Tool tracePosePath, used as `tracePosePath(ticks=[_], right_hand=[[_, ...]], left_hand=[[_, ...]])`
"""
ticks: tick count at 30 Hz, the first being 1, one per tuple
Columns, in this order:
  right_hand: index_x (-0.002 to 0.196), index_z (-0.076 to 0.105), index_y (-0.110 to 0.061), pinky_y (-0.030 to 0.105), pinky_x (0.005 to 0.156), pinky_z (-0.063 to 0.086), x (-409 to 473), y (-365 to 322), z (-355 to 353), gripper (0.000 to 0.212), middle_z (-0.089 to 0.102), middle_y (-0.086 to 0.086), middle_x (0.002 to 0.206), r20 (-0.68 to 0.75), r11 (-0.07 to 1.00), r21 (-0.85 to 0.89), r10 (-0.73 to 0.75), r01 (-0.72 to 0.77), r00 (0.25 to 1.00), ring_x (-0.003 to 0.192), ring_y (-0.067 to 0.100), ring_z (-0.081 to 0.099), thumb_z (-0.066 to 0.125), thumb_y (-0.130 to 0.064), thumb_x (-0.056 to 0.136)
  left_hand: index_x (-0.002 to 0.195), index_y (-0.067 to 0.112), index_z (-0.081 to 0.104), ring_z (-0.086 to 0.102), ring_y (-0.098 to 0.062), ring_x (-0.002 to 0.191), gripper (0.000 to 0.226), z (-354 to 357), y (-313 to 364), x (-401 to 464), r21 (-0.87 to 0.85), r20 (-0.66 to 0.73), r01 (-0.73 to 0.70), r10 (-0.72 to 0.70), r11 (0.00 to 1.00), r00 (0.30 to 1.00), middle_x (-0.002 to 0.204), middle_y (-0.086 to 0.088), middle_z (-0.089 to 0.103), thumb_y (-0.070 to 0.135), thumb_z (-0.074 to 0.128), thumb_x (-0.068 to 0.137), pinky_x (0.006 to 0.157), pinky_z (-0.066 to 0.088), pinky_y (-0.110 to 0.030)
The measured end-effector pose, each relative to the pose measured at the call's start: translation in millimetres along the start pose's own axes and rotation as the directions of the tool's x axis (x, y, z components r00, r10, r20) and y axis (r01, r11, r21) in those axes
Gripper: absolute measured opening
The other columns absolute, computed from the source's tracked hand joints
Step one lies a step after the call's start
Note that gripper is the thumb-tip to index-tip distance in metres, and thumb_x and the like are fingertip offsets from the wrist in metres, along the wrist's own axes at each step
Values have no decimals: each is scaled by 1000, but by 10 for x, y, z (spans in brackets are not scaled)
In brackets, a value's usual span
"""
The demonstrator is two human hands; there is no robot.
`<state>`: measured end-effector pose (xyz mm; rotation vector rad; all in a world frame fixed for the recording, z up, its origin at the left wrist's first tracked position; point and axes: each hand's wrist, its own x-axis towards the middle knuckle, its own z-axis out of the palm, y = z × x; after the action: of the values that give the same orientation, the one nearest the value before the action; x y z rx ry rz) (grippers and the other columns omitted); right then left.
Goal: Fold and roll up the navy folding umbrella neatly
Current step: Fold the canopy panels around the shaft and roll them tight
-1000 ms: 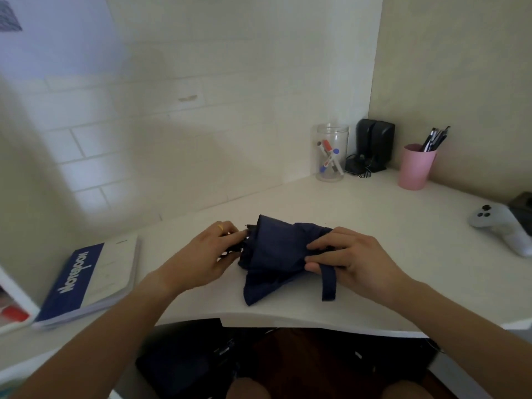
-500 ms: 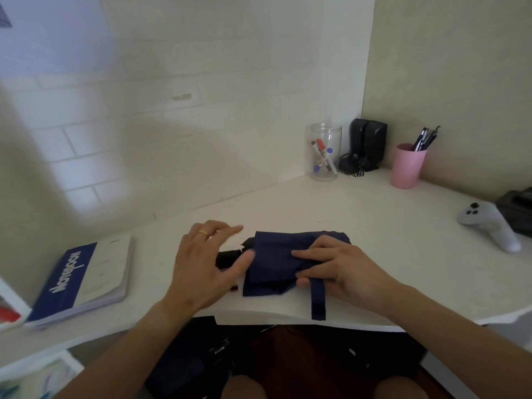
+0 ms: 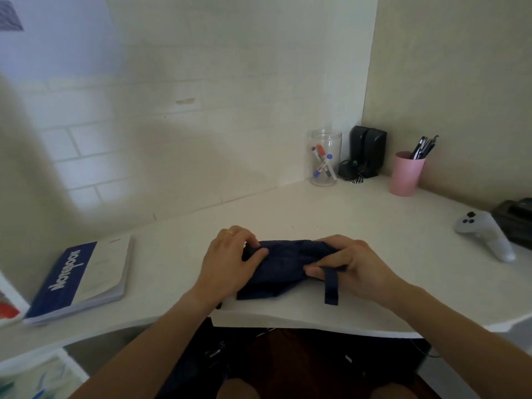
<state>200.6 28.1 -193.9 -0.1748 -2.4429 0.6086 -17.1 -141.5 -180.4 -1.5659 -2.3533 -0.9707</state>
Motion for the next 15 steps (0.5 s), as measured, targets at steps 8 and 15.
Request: tracePosePath(ticks=[8,15], right_hand=[[101,81,-37,34,82,55,49,-110,-117,33,66,-9,115,85,992,-111,-48,57,995,100,8,63,59,-60,90],[97,82,-29,33,87,54,201,-136,-251,23,66,-3,126,158,929,-254,-233,268,960,110,14,61,65,-44,95]], left_hand=[[111,35,69,59,-14,108,60,-150,7,285,-73,522,22,19,997,853,110,6,63,76,77,68,96,50,-36],[92,24,57,63,-13,81,43,-98,33,295,-235,395,-136,222,962,891,87,5,68,54,84,77,74,50,-33]])
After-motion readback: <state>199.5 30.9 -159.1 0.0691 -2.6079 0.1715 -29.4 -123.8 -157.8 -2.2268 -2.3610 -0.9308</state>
